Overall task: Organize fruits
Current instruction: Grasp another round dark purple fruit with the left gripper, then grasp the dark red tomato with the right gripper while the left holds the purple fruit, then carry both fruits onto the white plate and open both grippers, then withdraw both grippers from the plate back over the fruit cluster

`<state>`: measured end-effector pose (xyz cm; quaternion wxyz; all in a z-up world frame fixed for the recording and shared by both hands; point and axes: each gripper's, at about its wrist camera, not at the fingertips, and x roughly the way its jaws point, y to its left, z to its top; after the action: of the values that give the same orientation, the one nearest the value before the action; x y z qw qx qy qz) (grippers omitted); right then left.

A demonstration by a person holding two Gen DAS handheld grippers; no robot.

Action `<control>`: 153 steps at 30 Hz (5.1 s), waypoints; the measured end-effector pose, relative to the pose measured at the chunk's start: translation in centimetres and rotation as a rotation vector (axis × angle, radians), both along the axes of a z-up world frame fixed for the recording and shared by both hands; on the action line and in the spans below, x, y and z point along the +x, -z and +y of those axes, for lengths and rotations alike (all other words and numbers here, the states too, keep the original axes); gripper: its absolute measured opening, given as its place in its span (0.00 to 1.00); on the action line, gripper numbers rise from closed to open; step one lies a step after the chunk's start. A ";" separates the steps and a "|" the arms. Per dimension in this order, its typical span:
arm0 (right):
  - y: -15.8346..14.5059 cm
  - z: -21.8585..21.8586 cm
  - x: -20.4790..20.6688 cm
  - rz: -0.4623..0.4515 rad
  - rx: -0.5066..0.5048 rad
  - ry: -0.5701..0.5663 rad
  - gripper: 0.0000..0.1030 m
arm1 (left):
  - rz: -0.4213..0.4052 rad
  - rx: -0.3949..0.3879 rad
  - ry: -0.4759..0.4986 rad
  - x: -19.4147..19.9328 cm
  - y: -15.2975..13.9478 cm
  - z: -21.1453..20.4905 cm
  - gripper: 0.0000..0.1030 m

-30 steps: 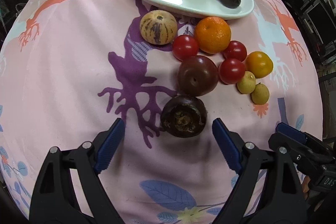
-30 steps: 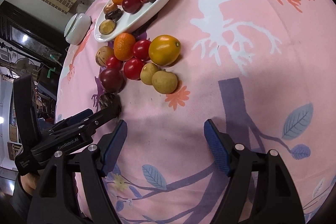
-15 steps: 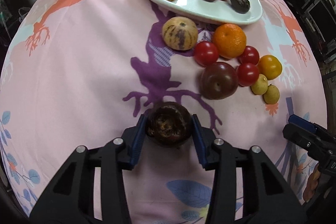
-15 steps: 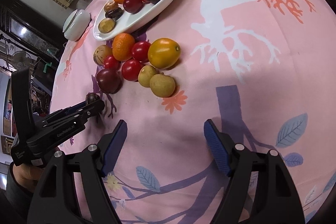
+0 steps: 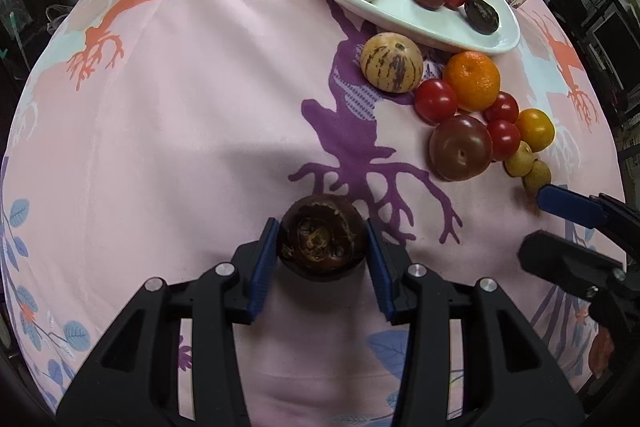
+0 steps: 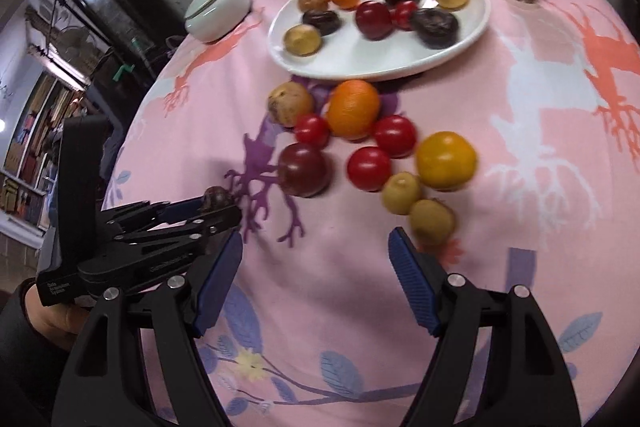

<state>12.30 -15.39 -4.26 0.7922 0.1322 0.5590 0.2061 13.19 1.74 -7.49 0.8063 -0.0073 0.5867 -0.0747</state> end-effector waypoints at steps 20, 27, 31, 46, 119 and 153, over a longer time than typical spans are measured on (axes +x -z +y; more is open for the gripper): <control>2.6 4.7 4.8 0.012 -0.180 -0.004 0.38 | -0.019 -0.025 -0.020 -0.2 0.5 1.7 0.43; 1.8 1.6 2.0 0.070 -0.075 0.029 0.38 | 0.013 -0.050 -0.046 0.0 0.3 2.2 0.42; 1.2 -1.0 0.0 0.089 -0.035 0.072 0.38 | -0.011 -0.054 -0.044 -0.1 -1.0 2.2 0.42; -4.0 -6.5 1.0 -0.020 0.031 0.205 0.38 | -0.147 -0.088 0.015 3.0 -7.9 -0.2 0.42; 0.6 -7.3 -2.3 0.019 -0.187 0.292 0.85 | -0.116 0.001 -0.059 1.5 -4.7 -0.5 0.85; 2.6 -3.7 -1.0 -0.033 -0.265 0.167 0.42 | 0.013 -0.039 -0.080 1.3 -1.0 -0.2 0.86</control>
<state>11.31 -19.07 -6.83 0.8262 0.0692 0.5552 0.0663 14.49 1.53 -6.53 0.8044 -0.0468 0.5898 -0.0537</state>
